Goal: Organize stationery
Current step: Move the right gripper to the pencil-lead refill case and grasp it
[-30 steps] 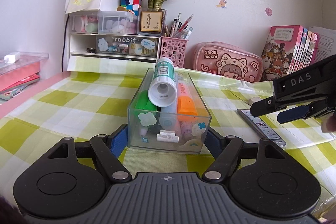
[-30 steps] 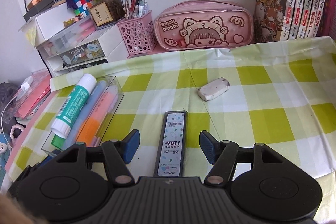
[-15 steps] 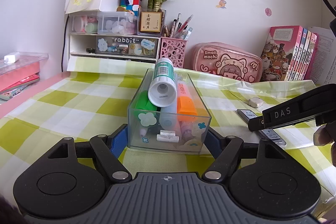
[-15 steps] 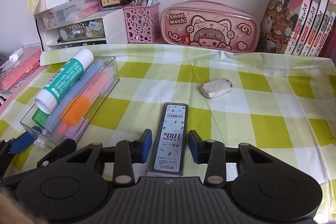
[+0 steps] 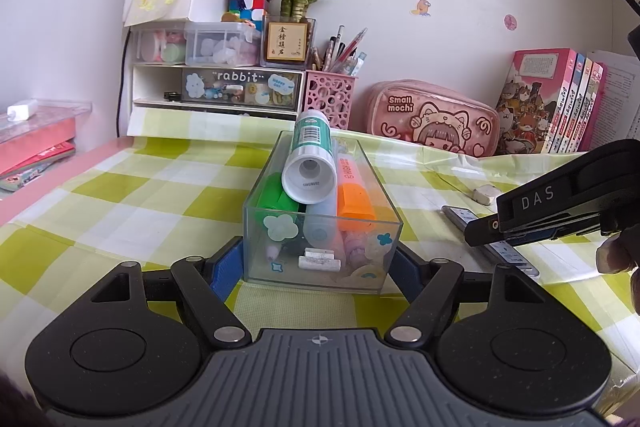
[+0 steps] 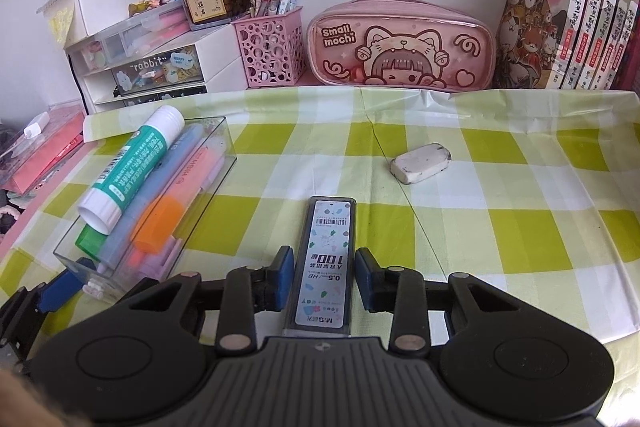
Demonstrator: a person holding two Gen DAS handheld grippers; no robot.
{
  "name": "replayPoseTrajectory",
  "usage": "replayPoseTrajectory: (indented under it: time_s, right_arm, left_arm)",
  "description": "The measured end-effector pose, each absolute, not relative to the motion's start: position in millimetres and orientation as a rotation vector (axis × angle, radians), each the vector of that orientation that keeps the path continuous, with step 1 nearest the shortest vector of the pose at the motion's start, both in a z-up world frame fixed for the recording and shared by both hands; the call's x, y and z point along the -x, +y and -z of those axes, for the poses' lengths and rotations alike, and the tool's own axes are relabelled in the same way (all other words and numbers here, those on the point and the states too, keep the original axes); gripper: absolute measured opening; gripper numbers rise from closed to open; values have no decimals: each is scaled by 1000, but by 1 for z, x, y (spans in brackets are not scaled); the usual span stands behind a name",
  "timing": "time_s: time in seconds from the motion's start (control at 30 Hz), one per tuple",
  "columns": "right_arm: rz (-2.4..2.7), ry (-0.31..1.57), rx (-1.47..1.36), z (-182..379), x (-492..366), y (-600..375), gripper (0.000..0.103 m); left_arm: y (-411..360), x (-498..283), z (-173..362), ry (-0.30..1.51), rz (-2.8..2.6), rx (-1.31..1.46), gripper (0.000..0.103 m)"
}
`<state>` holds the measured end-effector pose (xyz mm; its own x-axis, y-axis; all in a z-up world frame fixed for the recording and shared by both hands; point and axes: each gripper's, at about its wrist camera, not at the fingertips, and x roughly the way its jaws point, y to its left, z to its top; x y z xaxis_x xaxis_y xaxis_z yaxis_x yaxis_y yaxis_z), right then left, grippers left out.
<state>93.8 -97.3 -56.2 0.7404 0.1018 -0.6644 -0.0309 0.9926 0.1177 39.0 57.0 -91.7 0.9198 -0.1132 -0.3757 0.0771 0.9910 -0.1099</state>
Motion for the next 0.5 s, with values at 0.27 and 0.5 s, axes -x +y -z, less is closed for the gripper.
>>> replayPoseTrajectory:
  time_s: [0.27, 0.5]
  right_arm:
    - [-123, 756, -233, 55, -93, -107, 33]
    - [-189, 786, -379, 56, -96, -114, 33]
  left_arm:
    - [57, -39, 92, 391, 98, 94, 74]
    - [57, -39, 92, 391, 98, 93, 74]
